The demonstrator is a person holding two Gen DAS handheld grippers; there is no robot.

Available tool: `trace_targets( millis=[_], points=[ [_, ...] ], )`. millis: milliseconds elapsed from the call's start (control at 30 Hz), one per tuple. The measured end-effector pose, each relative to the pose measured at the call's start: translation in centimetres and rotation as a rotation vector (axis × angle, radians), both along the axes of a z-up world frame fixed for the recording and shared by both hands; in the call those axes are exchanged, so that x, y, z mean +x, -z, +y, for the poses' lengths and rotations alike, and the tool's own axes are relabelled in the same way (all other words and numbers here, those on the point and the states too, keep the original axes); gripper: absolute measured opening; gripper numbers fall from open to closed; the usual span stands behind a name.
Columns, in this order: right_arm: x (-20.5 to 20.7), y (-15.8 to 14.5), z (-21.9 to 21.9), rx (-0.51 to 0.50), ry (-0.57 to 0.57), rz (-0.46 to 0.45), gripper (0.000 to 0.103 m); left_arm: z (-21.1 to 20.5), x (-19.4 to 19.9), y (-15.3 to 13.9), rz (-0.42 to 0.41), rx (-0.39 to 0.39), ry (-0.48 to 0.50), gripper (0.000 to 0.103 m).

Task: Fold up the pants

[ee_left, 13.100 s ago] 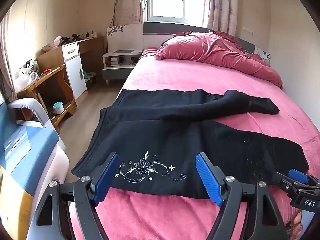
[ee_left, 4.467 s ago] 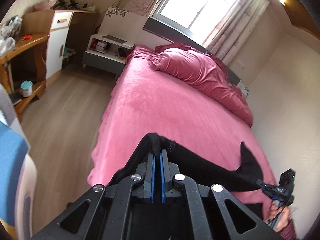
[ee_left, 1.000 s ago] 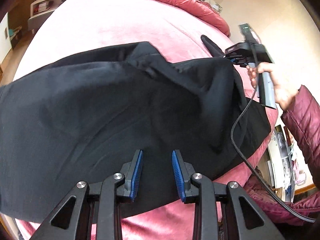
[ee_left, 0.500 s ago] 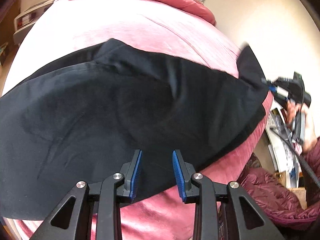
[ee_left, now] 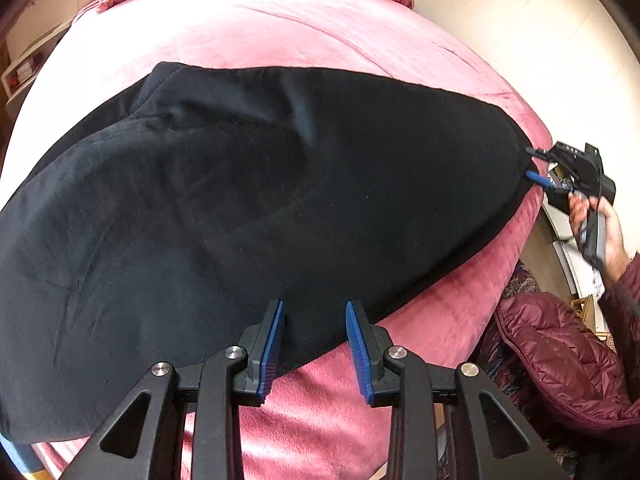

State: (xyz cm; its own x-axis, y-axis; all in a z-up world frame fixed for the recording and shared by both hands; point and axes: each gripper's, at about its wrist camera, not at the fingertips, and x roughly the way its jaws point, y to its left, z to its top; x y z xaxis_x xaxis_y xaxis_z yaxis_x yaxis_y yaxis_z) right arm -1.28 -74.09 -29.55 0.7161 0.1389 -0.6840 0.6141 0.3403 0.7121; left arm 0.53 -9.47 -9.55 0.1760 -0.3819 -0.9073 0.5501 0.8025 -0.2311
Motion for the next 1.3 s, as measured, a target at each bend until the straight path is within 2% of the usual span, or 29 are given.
trace_targets(
  millis=[100,133,167,233,300,433,500,700,800,900,933,1033,1167,1200,1300],
  points=[
    [0.2,0.2,-2.4,-0.017,0.035,0.018,0.045,-0.2,-0.1,0.4,0.001,0.009,0.0,0.032],
    [0.4,0.2,-3.0,-0.024,0.038,0.027,0.041,-0.3,-0.2,0.4,0.001,0.009,-0.002,0.032],
    [0.6,0.1,-3.7,-0.031,0.04,0.037,0.037,-0.3,0.0,0.4,0.001,0.01,-0.004,0.032],
    [1.2,-0.4,-4.3,-0.054,0.026,0.05,0.01,-0.6,0.0,0.7,0.001,0.01,-0.007,0.032],
    [1.3,-1.9,-4.3,-0.097,0.001,0.06,0.008,-0.6,0.0,0.4,-0.005,0.008,-0.003,0.032],
    [-0.6,-5.5,-4.1,-0.165,-0.025,-0.001,0.008,0.3,-0.1,0.0,-0.005,-0.013,0.0,0.032],
    [-1.1,-6.0,-4.3,-0.174,-0.023,0.027,0.007,0.9,0.0,0.4,-0.002,-0.019,-0.002,0.032],
    [-2.1,-1.5,-5.9,-0.126,-0.01,0.185,0.008,2.0,-0.3,-0.1,-0.008,-0.048,0.005,0.032],
    [-2.6,-0.7,-5.9,-0.102,0.0,0.178,0.013,1.7,-0.7,-0.5,-0.036,-0.036,0.041,0.032],
    [-3.4,-1.7,-5.6,-0.112,-0.009,0.176,0.033,0.9,-1.3,-0.8,-0.058,-0.043,0.096,0.037],
    [-3.7,-2.2,-5.1,-0.129,-0.023,0.179,0.034,0.6,-1.6,-0.9,-0.062,-0.048,0.113,0.038],
    [-3.9,-3.7,-2.5,-0.1,-0.119,0.117,0.033,-0.7,-2.5,-0.9,-0.077,-0.054,0.184,0.039],
    [-2.9,-4.6,3.4,0.024,-0.353,-0.016,0.034,-2.6,-3.4,-0.3,-0.101,-0.023,0.259,0.039],
    [-2.3,-4.5,5.3,0.06,-0.412,-0.028,0.034,-2.8,-3.4,-0.1,-0.104,-0.019,0.267,0.04],
    [-1.1,-3.5,9.3,0.143,-0.496,-0.033,0.034,-3.4,-3.2,0.5,-0.097,-0.018,0.275,0.04]
  ],
)
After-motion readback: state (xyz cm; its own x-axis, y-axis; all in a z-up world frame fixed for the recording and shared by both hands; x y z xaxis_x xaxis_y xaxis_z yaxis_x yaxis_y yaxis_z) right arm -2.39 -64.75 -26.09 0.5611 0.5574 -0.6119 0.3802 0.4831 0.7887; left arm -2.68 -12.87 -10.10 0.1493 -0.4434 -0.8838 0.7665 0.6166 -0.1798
